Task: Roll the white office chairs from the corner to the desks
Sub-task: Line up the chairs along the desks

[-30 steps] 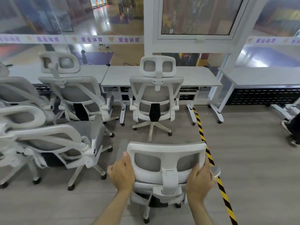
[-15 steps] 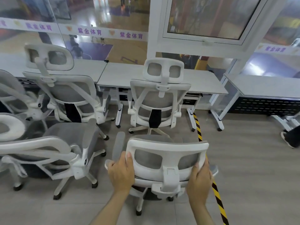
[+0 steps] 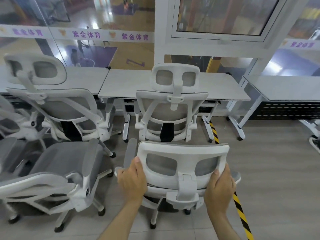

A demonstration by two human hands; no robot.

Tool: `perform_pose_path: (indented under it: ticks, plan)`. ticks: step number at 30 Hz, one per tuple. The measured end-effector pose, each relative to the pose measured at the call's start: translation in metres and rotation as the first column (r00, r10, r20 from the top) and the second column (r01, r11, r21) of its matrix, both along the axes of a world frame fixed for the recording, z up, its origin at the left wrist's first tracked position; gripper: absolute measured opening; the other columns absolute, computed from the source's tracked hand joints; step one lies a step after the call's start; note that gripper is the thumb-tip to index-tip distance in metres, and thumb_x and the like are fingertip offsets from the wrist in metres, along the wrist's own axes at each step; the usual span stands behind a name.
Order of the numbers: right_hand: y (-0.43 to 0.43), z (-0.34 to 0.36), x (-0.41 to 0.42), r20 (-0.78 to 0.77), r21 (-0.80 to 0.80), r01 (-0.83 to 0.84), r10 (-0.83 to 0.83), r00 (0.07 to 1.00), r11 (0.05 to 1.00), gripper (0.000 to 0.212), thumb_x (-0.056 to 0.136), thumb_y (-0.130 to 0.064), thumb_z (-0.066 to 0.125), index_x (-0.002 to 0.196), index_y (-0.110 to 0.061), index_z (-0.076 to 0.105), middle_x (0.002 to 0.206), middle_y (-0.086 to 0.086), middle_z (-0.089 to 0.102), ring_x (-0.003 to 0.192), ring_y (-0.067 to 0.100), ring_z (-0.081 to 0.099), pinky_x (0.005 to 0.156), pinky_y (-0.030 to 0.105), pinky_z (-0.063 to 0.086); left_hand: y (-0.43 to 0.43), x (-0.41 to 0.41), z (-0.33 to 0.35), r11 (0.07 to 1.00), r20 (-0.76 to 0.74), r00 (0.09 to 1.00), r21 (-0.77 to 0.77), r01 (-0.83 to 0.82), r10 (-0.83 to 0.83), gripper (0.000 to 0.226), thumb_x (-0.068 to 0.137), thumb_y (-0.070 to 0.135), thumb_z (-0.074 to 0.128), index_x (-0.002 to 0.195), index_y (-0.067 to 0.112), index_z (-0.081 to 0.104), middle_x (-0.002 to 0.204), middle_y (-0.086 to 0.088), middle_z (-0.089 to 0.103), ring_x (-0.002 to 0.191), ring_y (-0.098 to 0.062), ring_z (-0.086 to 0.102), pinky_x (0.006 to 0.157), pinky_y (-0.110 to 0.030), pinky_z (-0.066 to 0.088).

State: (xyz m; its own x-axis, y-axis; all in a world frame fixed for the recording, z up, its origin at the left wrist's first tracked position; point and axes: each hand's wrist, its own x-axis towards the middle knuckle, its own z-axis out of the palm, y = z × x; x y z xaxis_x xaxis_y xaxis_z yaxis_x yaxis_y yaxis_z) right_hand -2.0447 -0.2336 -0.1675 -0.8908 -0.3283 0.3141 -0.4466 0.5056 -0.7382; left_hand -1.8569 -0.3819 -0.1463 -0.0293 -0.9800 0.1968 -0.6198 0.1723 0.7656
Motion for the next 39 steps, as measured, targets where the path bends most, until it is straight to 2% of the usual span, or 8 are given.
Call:
perform_pose_path:
  ticks: [5,11,22,25,29,31,35,39]
  plan:
    - [-0.011,-0.006,-0.015,-0.002,-0.014,0.02,-0.02,1.0,1.0,0.052,0.104,-0.042,0.023,0.143,-0.017,0.045,0.112,0.0,0.063,0.102,0.02,0.059,0.106,0.053,0.039,-0.013,-0.014,-0.003,0.999,0.013,1.0,-0.038,0.014,-0.013,0.047,0.103,0.044,0.021,0.059,0.029,0.026,0.045,0.011,0.031,0.058,-0.013,0.031,0.067,-0.042,0.043]
    - [-0.016,0.0,-0.02,-0.019,-0.042,0.026,-0.027,0.999,0.999,0.049,0.102,-0.035,0.026,0.143,-0.018,0.046,0.114,0.0,0.063,0.103,0.019,0.057,0.106,0.053,0.039,-0.018,-0.02,-0.004,0.999,0.046,0.999,-0.044,0.012,-0.01,0.056,0.103,0.048,0.017,0.059,0.023,0.042,0.047,0.013,0.034,0.064,-0.019,0.036,0.065,-0.039,0.041]
    - [0.013,-0.006,-0.014,0.014,-0.044,-0.024,0.025,1.0,0.999,0.049,0.103,-0.042,0.027,0.144,-0.022,0.044,0.109,-0.004,0.062,0.1,0.018,0.058,0.105,0.053,0.042,0.02,-0.011,0.008,0.996,-0.012,1.0,-0.087,-0.029,0.028,0.05,0.103,0.034,0.027,0.06,0.017,0.043,0.049,0.019,0.022,0.056,0.003,0.023,0.062,-0.043,0.047]
    - [0.031,-0.002,-0.004,0.01,-0.031,-0.055,0.055,0.998,0.998,0.049,0.104,-0.043,0.027,0.146,-0.022,0.042,0.107,-0.007,0.061,0.101,0.016,0.057,0.103,0.055,0.043,0.036,-0.004,0.014,1.0,-0.041,0.999,0.009,-0.03,0.03,0.051,0.107,0.028,0.036,0.073,0.001,0.064,0.052,0.014,0.028,0.053,-0.018,0.036,0.074,-0.057,0.052]
    - [0.045,0.008,0.004,0.025,-0.015,-0.122,0.123,0.992,0.992,0.052,0.104,-0.048,0.027,0.148,-0.023,0.037,0.115,-0.008,0.059,0.107,0.015,0.055,0.103,0.055,0.045,0.055,0.001,0.03,0.992,-0.157,0.985,0.109,-0.056,0.073,0.047,0.106,0.02,0.047,0.065,-0.002,0.052,0.06,0.007,0.029,0.075,-0.045,0.059,0.086,-0.062,0.047]
    - [0.054,0.008,0.004,0.031,0.011,-0.157,0.157,0.987,0.987,0.054,0.104,-0.051,0.027,0.15,-0.023,0.034,0.118,-0.007,0.059,0.109,0.018,0.058,0.1,0.055,0.047,0.063,0.006,0.033,0.988,-0.163,0.984,0.15,-0.047,0.072,0.051,0.107,0.024,0.046,0.059,0.006,0.042,0.062,0.006,0.03,0.082,-0.046,0.058,0.086,-0.06,0.047]
    - [0.058,0.007,-0.004,0.028,0.02,-0.14,0.139,0.99,0.99,0.056,0.105,-0.052,0.024,0.15,-0.021,0.035,0.122,-0.005,0.059,0.113,0.02,0.058,0.101,0.054,0.047,0.069,-0.003,0.034,0.993,-0.188,0.981,0.116,-0.017,0.039,0.053,0.108,0.027,0.042,0.075,-0.01,0.061,0.062,0.008,0.028,0.083,-0.047,0.058,0.088,-0.057,0.046]
    - [0.05,0.003,-0.017,0.001,0.052,-0.123,0.123,0.992,0.991,0.057,0.105,-0.051,0.019,0.146,-0.018,0.039,0.119,-0.001,0.062,0.112,0.025,0.058,0.108,0.05,0.04,0.052,-0.01,0.021,0.993,-0.105,0.994,0.118,-0.008,0.02,0.074,0.102,0.056,0.026,0.079,-0.003,0.065,0.056,-0.004,0.042,0.08,-0.041,0.059,0.079,-0.047,0.045]
